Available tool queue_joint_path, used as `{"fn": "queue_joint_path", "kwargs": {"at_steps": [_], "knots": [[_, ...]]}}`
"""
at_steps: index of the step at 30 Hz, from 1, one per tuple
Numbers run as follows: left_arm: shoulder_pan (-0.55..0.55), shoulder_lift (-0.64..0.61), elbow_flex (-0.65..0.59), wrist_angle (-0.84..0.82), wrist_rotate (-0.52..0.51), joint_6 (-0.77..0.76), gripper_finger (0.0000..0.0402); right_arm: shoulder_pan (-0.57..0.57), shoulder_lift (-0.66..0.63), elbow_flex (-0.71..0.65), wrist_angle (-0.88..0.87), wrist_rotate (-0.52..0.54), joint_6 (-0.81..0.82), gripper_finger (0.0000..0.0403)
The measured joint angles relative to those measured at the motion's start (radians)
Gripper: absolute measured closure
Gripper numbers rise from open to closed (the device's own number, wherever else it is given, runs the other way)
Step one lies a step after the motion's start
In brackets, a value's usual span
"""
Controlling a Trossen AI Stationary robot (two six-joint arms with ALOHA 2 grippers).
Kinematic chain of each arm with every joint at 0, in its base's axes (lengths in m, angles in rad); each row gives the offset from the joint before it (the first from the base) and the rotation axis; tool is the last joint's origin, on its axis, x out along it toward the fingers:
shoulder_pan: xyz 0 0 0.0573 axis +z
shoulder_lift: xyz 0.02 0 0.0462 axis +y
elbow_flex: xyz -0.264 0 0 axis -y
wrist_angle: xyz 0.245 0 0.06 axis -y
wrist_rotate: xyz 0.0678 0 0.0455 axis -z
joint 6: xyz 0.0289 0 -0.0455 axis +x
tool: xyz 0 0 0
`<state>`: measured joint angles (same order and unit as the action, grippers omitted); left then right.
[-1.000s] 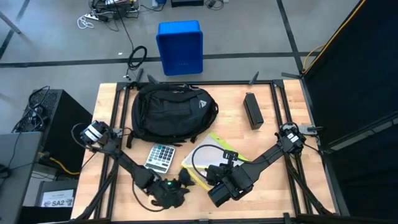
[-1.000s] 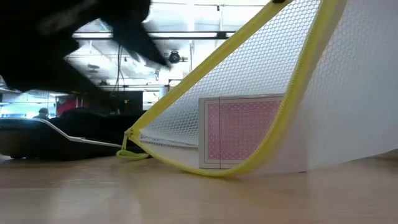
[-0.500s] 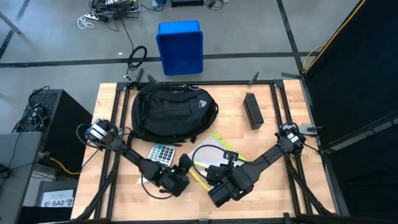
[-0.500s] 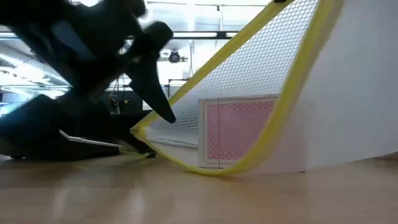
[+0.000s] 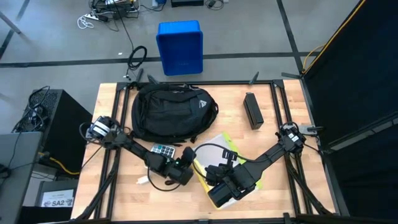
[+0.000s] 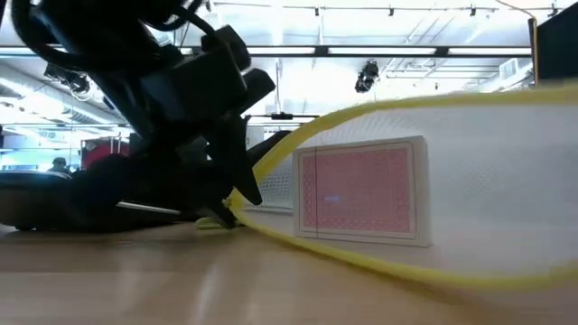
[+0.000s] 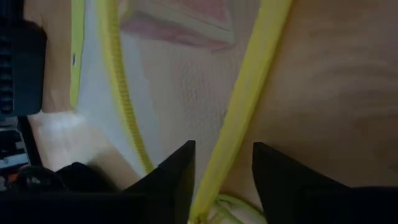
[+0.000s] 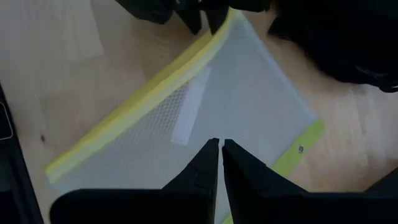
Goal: Unpack backpack
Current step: Adjust the yellow zip bag
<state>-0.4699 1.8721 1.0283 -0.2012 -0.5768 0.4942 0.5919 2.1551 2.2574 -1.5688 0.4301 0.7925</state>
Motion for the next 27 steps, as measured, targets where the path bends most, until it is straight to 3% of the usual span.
{"fn": "queue_joint_path", "kwargs": {"at_steps": [6, 14, 18, 20, 24, 27], "knots": [[0.026, 0.000, 0.000, 0.019, 0.007, 0.000, 0.0318, 0.000, 0.000, 0.000, 0.000, -0.009, -0.002, 0.0403], [0.037, 0.000, 0.000, 0.026, 0.007, -0.006, 0.0320, 0.027, 0.000, -0.004, 0.010, -0.066, -0.063, 0.0403], [0.037, 0.000, 0.000, 0.026, 0.007, -0.008, 0.0320, 0.089, 0.001, -0.045, 0.108, -0.060, -0.110, 0.0403], [0.037, 0.000, 0.000, 0.027, 0.014, -0.015, 0.0320, 0.128, 0.001, -0.080, 0.209, -0.013, -0.177, 0.0403], [0.036, 0.000, 0.000, 0.026, 0.022, -0.057, 0.0320, 0.226, 0.001, -0.194, 0.474, 0.195, -0.390, 0.0403], [0.036, 0.000, 0.000, 0.024, 0.025, -0.061, 0.0320, 0.278, 0.001, -0.289, 0.641, 0.253, -0.519, 0.0403]]}}
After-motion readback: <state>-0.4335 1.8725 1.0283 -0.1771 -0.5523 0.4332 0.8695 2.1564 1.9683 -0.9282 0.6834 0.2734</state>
